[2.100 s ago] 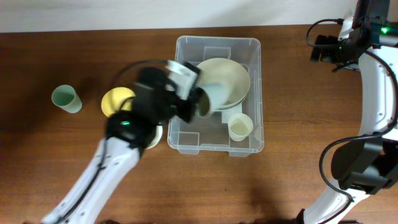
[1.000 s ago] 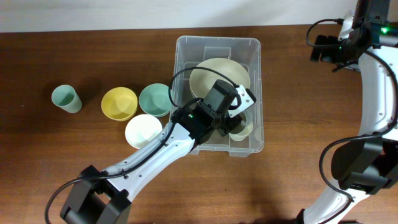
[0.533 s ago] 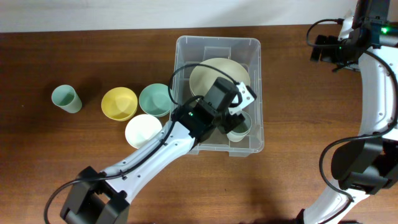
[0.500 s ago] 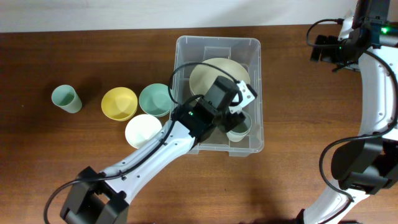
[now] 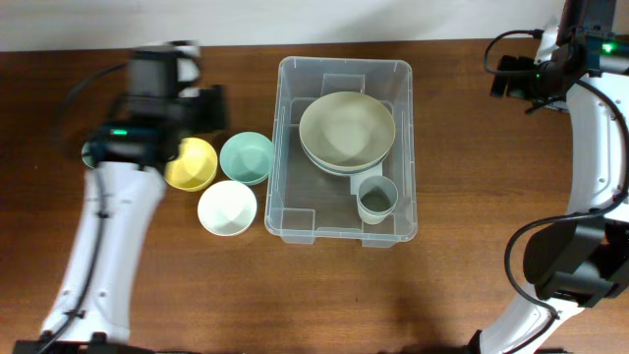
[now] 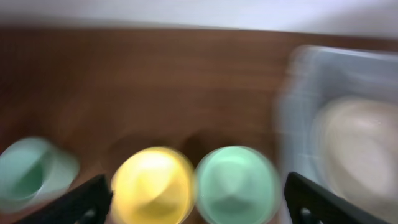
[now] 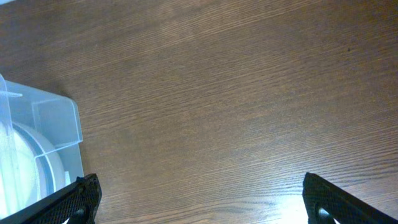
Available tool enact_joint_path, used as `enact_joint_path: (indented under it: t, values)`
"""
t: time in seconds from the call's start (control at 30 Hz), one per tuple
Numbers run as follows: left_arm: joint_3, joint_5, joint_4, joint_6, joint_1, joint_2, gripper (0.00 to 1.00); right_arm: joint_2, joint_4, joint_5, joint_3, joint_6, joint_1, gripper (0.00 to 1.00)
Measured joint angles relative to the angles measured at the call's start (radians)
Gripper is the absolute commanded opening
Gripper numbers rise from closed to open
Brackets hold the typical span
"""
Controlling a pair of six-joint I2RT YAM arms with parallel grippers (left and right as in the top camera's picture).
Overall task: Pack container
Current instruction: 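Release the grey cup and move the left gripper to the mint-green cup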
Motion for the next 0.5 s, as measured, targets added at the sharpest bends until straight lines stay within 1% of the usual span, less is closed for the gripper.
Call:
enact_joint_path:
  t: [0.1, 0.13, 0.17, 0.2, 0.23, 0.33, 0.5]
  values:
    - [-0.001, 0.019, -0.042, -0.087, 0.195, 0.000, 0.99, 0.000, 0.000, 0.000, 0.000, 0.000, 0.000, 0.99]
    - [-0.001, 0.024, -0.057, -0.132, 0.293, 0.000, 0.99, 0.000, 0.000, 0.000, 0.000, 0.000, 0.000, 0.99]
    - [-0.001, 0.026, -0.064, -0.161, 0.359, 0.000, 0.90, 0.000, 0.000, 0.000, 0.000, 0.000, 0.000, 0.99]
    - [-0.001, 0.029, -0.069, -0.178, 0.398, 0.000, 0.83, 0.000, 0.000, 0.000, 0.000, 0.000, 0.000, 0.99]
    - [-0.001, 0.030, -0.083, -0.206, 0.460, 0.000, 0.83, 0.000, 0.000, 0.000, 0.000, 0.000, 0.000, 0.99]
    - [-0.001, 0.030, -0.112, -0.229, 0.534, 0.000, 0.83, 0.000, 0.000, 0.000, 0.000, 0.000, 0.000, 0.99]
    - [0.000, 0.036, -0.112, -0.254, 0.549, 0.037, 0.83, 0.000, 0.000, 0.000, 0.000, 0.000, 0.000, 0.99]
